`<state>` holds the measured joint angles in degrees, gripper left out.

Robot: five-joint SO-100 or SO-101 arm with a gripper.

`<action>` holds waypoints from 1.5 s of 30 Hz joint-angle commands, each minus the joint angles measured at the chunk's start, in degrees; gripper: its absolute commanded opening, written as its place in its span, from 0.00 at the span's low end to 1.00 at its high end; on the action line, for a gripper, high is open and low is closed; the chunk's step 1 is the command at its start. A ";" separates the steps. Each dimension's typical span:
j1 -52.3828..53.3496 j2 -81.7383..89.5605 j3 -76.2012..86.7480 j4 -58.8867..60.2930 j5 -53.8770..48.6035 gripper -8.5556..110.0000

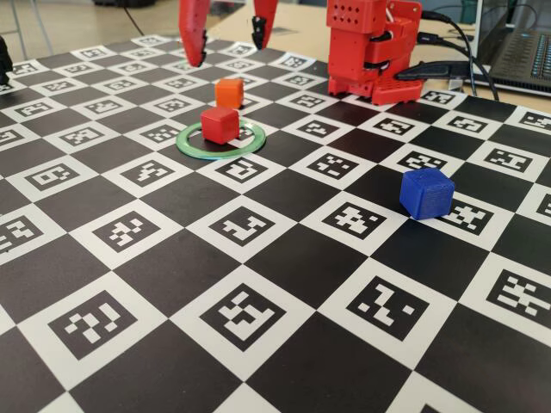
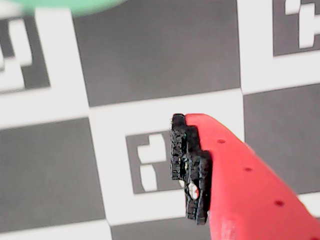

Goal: Grab the red cube then put it in the green circle then put the blue cube on top and finally the orange cube on top

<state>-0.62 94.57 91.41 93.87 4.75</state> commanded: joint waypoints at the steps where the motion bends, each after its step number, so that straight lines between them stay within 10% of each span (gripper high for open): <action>1: -7.91 5.54 -3.52 0.26 3.08 0.39; 20: -43.33 -0.53 -13.97 -1.05 22.06 0.39; 45: -45.70 -14.59 -4.48 -16.44 30.85 0.40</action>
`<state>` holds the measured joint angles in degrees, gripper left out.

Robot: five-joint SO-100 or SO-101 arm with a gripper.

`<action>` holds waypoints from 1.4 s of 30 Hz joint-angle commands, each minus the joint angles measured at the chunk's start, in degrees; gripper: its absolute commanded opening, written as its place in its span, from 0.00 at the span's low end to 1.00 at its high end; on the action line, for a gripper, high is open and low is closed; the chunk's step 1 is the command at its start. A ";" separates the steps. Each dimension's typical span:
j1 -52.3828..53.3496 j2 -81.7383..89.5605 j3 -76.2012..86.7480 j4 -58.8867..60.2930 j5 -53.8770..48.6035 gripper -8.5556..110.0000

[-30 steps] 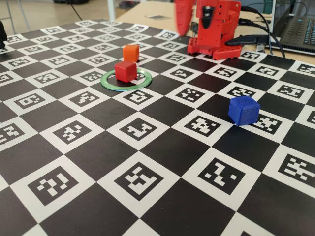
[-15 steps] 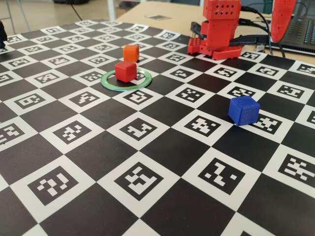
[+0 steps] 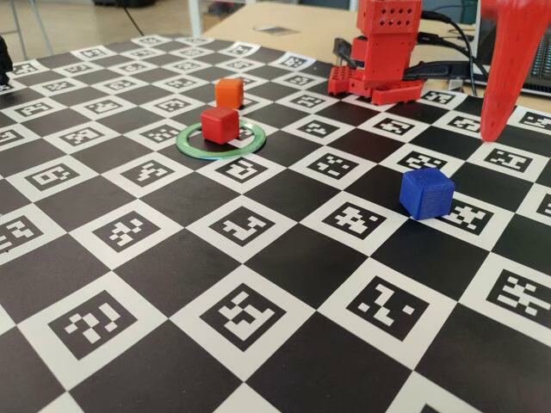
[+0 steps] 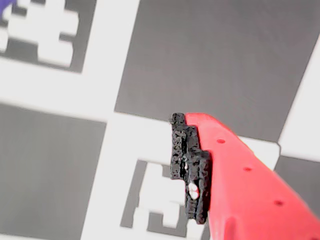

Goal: Grab the red cube then put it in the green circle then put the blue cube on top and finally the orange cube on top

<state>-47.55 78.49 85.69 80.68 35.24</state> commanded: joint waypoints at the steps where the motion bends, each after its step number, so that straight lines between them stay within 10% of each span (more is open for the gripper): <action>1: 1.58 1.49 2.29 -4.31 0.35 0.40; 42: 5.27 -2.64 10.28 -18.02 2.29 0.42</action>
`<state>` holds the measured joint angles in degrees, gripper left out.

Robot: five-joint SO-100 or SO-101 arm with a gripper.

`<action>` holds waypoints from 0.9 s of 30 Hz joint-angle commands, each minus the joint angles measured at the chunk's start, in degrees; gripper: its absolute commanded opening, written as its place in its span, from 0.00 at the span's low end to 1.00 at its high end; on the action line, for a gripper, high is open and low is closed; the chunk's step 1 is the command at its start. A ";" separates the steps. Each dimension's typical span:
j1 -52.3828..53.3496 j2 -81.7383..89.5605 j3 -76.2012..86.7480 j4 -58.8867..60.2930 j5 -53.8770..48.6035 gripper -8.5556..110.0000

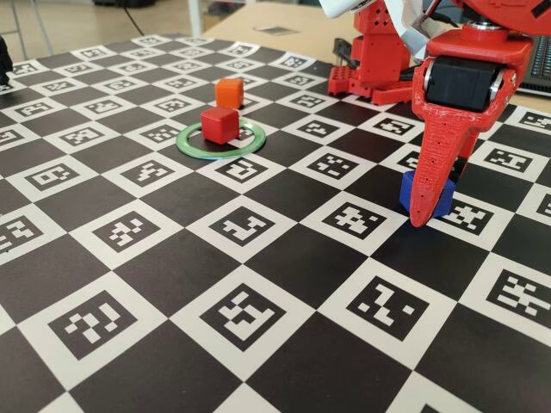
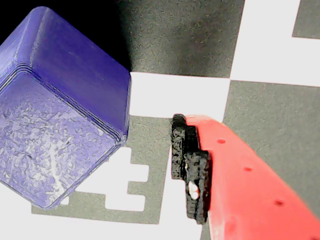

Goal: Grab the red cube then put it in the green circle then put the blue cube on top and finally the orange cube on top

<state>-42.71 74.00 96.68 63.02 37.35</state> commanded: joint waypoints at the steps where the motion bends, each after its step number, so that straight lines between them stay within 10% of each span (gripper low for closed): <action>1: 0.44 1.85 -0.70 -0.35 0.26 0.42; 27: -0.09 -1.58 -8.70 2.11 17.23 0.47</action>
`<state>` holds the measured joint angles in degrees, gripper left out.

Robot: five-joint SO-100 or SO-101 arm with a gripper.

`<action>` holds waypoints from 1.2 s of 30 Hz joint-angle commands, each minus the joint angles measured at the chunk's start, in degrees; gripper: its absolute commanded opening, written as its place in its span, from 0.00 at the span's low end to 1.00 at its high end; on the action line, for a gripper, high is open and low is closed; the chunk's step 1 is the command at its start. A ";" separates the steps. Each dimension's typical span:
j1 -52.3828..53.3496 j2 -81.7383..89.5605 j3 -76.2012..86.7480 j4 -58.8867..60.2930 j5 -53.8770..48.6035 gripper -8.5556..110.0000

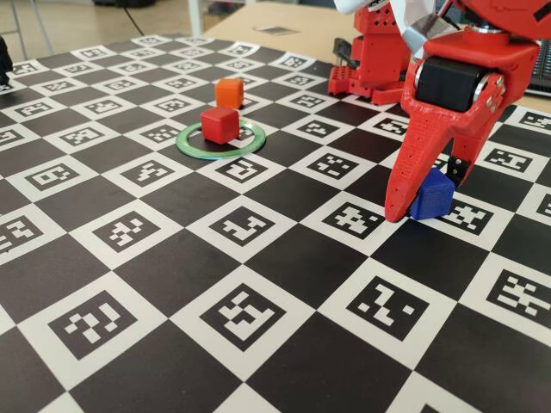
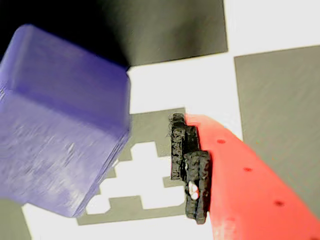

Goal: Grab the red cube then put it in the green circle then put the blue cube on top and finally the orange cube on top

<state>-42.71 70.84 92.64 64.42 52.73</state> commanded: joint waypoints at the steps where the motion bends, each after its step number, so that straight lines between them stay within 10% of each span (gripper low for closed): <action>1: 0.00 1.49 -4.75 1.14 2.99 0.47; 36: 3.69 0.53 -1.85 -3.78 15.29 0.41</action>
<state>-40.17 69.52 91.76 60.64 68.47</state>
